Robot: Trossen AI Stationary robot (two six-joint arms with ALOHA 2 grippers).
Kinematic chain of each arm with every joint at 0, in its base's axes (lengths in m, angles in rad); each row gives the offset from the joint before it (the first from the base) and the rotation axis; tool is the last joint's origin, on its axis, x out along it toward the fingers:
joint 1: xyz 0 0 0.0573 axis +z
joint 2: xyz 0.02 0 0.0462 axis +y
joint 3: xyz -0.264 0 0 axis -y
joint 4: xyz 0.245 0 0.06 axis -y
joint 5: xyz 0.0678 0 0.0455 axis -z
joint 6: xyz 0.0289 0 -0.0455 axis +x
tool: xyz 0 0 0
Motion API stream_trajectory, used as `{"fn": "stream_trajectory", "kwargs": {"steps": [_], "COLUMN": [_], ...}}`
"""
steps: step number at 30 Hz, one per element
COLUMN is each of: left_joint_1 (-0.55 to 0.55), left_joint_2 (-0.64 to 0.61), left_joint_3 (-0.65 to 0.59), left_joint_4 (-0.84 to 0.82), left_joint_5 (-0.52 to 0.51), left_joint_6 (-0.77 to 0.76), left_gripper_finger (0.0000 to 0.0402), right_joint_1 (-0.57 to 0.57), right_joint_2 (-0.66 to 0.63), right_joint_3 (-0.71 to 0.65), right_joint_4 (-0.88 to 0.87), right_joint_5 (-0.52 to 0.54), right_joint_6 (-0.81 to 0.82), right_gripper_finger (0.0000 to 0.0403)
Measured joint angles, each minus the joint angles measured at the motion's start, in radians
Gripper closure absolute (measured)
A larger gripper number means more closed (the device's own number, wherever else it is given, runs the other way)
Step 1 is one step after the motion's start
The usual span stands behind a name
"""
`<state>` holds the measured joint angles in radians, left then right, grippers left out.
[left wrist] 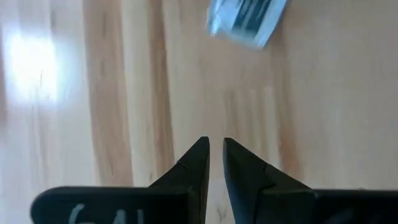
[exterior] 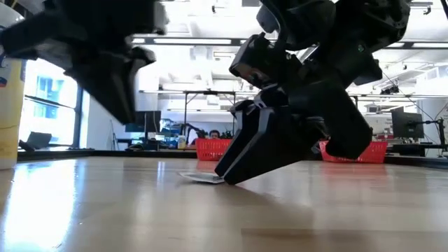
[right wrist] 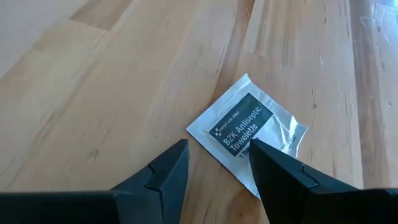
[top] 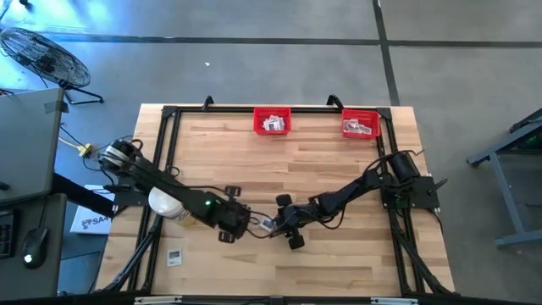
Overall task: Pick & Place First Aid Supplies
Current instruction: Put the towelette pack into the left red bin
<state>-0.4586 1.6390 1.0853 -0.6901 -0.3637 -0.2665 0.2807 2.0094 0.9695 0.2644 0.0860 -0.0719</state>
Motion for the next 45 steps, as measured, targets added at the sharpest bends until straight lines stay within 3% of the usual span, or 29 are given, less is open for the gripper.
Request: {"fn": "stream_trajectory", "kwargs": {"steps": [3, 8, 16, 22, 30, 34, 40, 45], "left_joint_1": [-0.019, -0.02, -0.02, -0.02, -0.02, -0.02, -0.02, -0.02], "left_joint_2": [-0.05, -0.087, -0.09, -0.09, -0.09, -0.09, -0.089, -0.089], "left_joint_3": [-0.103, -0.265, -0.386, -0.409, -0.416, -0.416, -0.416, -0.416], "left_joint_4": [0.062, 0.328, 0.572, 0.585, 0.587, 0.59, 0.601, 0.616], "left_joint_5": [-0.044, -0.032, -0.076, -0.094, -0.097, -0.112, -0.133, -0.139], "left_joint_6": [-0.077, -0.124, -0.124, -0.132, -0.134, -0.134, -0.133, -0.131], "left_gripper_finger": [0.0358, 0.0358, 0.0358, 0.0358, 0.0358, 0.0358, 0.0358, 0.0358], "right_joint_1": [-0.021, -0.05, -0.078, -0.061, -0.027, -0.009, 0.022, 0.055], "right_joint_2": [0.0, 0.025, 0.101, 0.056, -0.063, -0.076, -0.017, 0.09], "right_joint_3": [0.001, 0.001, 0.008, 0.001, -0.009, -0.008, 0.01, 0.139], "right_joint_4": [-0.021, -0.026, 0.072, 0.064, -0.071, -0.001, 0.1, 0.101], "right_joint_5": [-0.021, -0.047, -0.022, -0.012, -0.001, 0.047, 0.18, 0.234], "right_joint_6": [0.001, -0.015, -0.005, 0.012, 0.008, 0.059, 0.149, 0.177], "right_gripper_finger": [0.0238, 0.0238, 0.0238, 0.0238, 0.0238, 0.0238, 0.0238, 0.0238]}}
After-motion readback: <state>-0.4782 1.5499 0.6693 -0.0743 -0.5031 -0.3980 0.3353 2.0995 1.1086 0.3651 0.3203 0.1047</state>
